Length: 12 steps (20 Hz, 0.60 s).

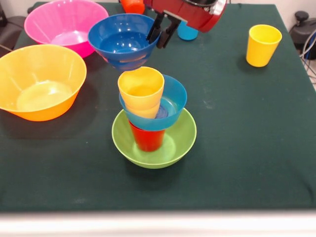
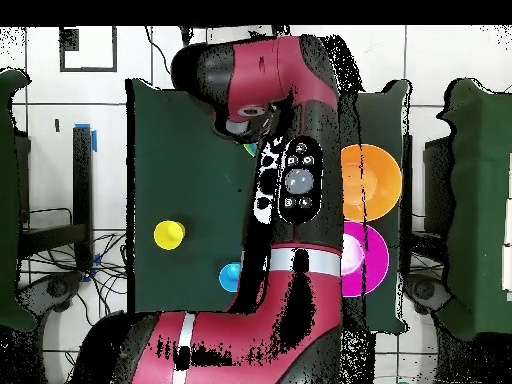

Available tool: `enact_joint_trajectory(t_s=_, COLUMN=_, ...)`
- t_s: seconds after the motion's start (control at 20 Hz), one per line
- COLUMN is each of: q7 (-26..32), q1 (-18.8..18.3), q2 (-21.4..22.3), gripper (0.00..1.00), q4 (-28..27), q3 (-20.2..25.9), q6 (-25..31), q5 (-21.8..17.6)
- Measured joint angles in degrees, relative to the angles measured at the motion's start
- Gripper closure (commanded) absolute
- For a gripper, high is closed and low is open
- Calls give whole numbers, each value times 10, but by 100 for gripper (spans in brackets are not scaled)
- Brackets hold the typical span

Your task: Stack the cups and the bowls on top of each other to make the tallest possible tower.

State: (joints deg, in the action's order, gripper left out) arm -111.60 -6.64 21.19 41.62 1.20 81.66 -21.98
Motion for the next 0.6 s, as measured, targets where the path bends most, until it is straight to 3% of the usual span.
enact_joint_trajectory(t_s=0.6, q7=0, q1=2, q2=-18, gripper=100, q4=-8, q3=0, q6=0, q5=0)
